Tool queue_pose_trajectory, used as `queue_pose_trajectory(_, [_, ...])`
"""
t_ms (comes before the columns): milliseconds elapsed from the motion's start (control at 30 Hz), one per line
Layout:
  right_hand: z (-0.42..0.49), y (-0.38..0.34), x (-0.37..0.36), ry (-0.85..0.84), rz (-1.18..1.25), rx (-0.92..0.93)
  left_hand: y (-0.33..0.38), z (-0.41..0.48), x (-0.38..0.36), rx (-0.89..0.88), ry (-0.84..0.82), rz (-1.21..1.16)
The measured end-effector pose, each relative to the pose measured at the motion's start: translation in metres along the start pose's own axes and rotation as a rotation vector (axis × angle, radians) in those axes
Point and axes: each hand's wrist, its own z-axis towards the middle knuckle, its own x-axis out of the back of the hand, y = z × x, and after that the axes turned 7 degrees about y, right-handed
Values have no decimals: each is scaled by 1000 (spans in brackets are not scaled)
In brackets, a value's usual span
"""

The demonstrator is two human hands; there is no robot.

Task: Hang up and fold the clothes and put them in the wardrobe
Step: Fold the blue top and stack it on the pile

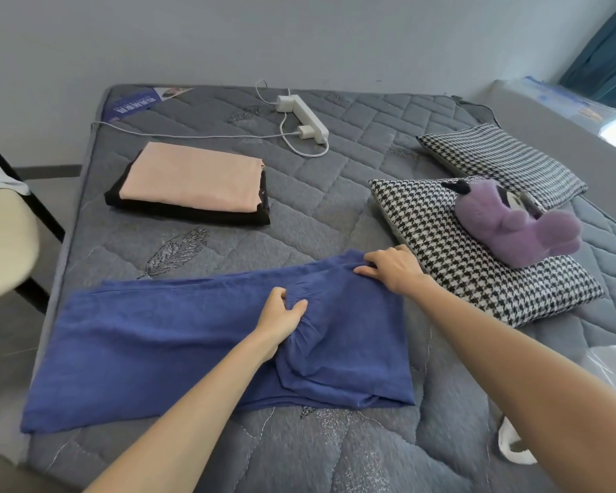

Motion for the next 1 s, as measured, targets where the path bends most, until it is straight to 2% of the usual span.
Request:
queue_pose_trajectory(133, [0,20,4,42,-123,-48,7,-4,-26,-195,-10,14])
queue_pose_trajectory(233, [-1,29,2,59,-133,-124,12,-4,-41,-267,-13,15])
queue_pose_trajectory(333, [-9,27,-8,82,-112,-170,8,5,-37,-191,23,11])
queue_pose_trajectory(500, [-32,-8,-12,300,207,-199,-6,18,-19,17,60,72])
queue_pose_trajectory(667, [-74,-51,-9,198,445,-79,-7,21,-16,55,57,60])
queue_pose_trajectory(767, [-104,-70,-10,74,426,-17,-10,20,-15,88,46,-34])
queue_pose_trajectory(867, [-127,-81,-16,-25,295,58,-11,17,-13,144,-8,-161])
queue_pose_trajectory(1000, [-142,-83,-21,66,74,132,-12,12,-11,166,-36,-196])
